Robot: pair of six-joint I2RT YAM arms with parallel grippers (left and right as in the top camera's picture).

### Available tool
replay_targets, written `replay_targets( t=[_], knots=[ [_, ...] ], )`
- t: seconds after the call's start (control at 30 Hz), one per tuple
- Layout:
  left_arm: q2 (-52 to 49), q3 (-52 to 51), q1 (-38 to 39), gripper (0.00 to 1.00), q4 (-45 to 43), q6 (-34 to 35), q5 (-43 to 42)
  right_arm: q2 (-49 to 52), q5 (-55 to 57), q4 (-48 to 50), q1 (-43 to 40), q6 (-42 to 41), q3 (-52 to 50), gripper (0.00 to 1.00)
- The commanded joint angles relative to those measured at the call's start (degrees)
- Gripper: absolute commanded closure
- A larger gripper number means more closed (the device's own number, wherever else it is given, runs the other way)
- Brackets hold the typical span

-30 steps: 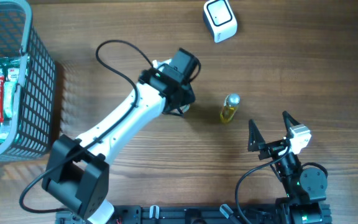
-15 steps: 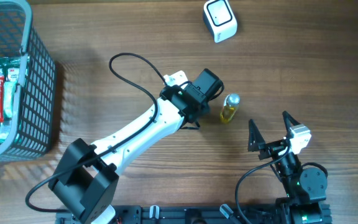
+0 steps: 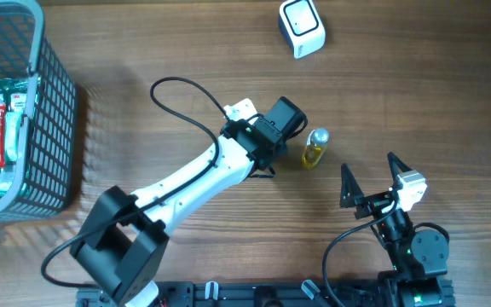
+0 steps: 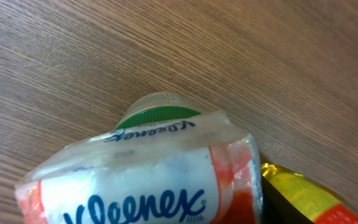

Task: Scan the item barcode
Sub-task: 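Carry the Kleenex pack with the left gripper and place it beside the bottle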

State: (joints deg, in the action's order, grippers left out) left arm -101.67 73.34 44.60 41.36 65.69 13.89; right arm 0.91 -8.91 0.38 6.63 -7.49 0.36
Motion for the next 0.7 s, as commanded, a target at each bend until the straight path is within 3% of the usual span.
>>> replay_targets(
  t=[0.0, 0.13, 0.2, 0.43, 0.67],
  knots=[
    [-1.6, -0.3, 0.2, 0.55, -0.9, 0.6, 1.9, -0.1, 0.3, 0.2, -0.2, -0.1, -0.1, 0.0],
    [-1.8, -0.3, 0.2, 0.5, -1.4, 0.5, 1.9, -0.1, 0.3, 0.2, -0.2, -0.1, -0.1, 0.0],
    [-2.2, -0.3, 0.3, 0.37, -1.3, 0.0, 1.8, -0.1, 0.3, 0.2, -0.2, -0.1, -0.1, 0.0],
    [-2.5, -0.3, 0.2, 0.1, -1.6, -6.0, 1.8, -0.1, 0.3, 0.2, -0.2, -0.1, -0.1, 0.0],
    [-0.7, 4.3, -0.8, 0.0, -0.2, -19.7, 1.9, -0.1, 0.3, 0.2, -0.2, -0.1, -0.1, 0.0]
  ],
)
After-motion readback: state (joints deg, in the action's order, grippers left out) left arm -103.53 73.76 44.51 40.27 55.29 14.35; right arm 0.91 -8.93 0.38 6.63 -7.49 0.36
